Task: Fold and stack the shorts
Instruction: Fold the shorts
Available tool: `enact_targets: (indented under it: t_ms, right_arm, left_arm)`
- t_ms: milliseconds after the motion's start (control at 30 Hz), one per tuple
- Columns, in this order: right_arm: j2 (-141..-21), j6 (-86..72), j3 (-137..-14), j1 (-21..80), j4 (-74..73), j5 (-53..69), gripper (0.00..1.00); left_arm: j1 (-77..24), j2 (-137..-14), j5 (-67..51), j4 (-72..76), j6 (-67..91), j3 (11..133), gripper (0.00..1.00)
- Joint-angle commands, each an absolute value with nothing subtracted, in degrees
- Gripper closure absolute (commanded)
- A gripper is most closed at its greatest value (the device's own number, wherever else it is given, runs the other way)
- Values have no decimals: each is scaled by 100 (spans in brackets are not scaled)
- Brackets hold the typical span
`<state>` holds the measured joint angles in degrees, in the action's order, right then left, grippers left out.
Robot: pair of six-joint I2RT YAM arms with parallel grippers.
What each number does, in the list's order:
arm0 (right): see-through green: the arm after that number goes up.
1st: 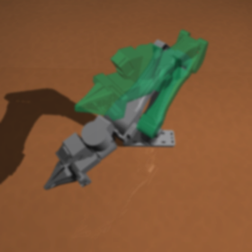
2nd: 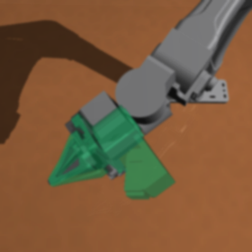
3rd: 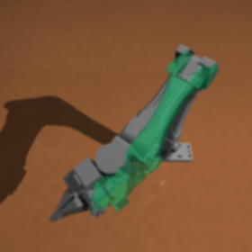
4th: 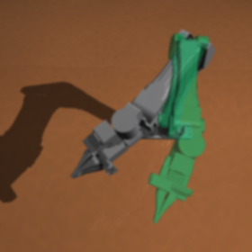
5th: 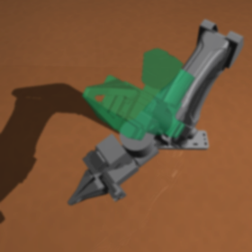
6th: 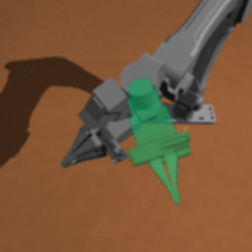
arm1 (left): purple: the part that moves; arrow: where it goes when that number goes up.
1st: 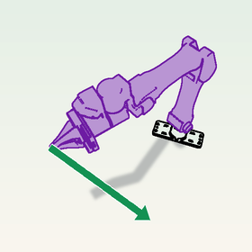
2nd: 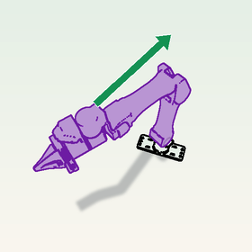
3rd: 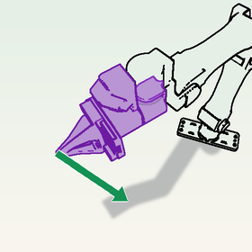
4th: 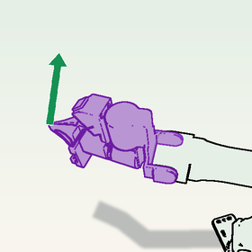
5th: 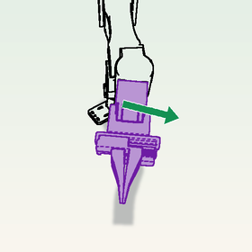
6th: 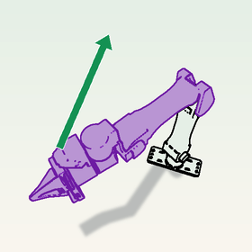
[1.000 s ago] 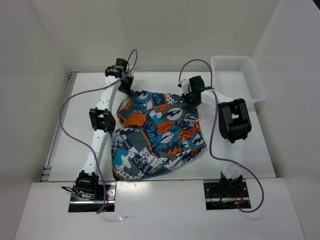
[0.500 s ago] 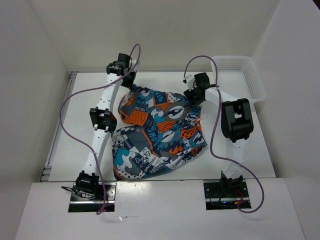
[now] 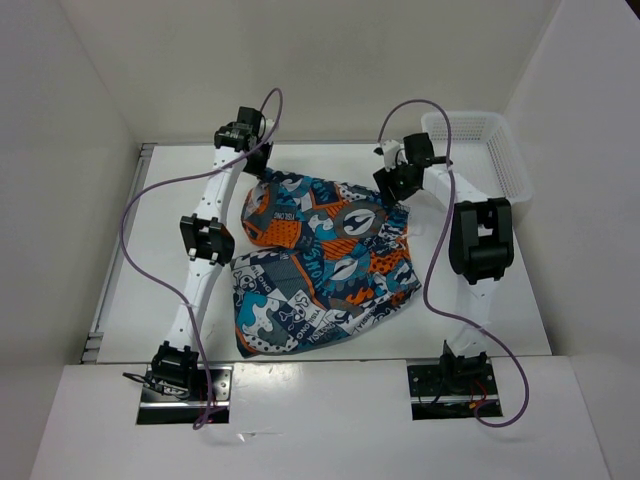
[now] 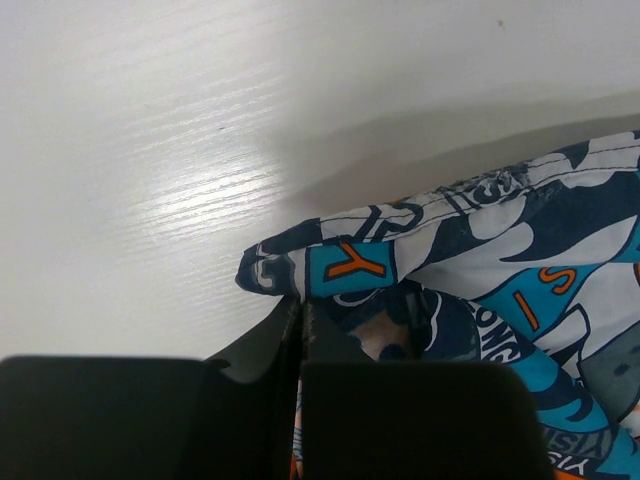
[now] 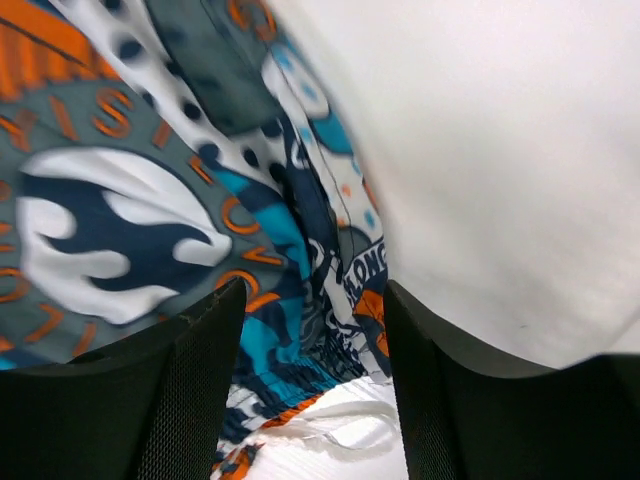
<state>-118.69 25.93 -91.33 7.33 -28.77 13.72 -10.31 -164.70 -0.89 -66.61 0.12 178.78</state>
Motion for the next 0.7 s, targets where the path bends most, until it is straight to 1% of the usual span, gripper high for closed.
enact_targets:
  t_ms: [0,67,167,200,233,400,433,533,633,667]
  right_arm:
    - [-11232,2418,-9659,616,-3068,1969,37]
    - [-11180,2417,-9397,537,-2962,1576,37]
    - [-11109,2479,-8975,536,-2673,1030,42]
    - [-11109,2566,-8904,536,-2672,846,46]
    - [-11109,2662,-8903,536,-2620,844,47]
    - [-11162,2953,-8711,536,-2619,729,47]
    - [-11162,3031,-8658,536,-2619,729,44]
    - [-11276,3137,-8604,536,-2672,677,42]
    - [-11338,3190,-8543,536,-2620,563,42]
    - [-11468,3243,-8543,536,-2619,563,40]
  left_arm:
    - [-1020,-16312,53,-6688,0,17974,100]
    - [-1020,-16365,53,-6688,0,17974,100]
    - [-1020,-16365,105,-6688,0,17974,100]
    - [-1020,-16365,105,-6688,0,17974,100]
    - [-1020,-16365,105,-6688,0,17974,100]
    - [-1020,-16365,105,-6688,0,17974,100]
    - [-1020,-16365,105,-6688,0,17974,100]
    - [-1020,-16365,105,-6741,0,17974,100]
    - [-1020,-16365,105,-6741,0,17974,100]
    - [-1020,-16365,105,-6741,0,17974,100]
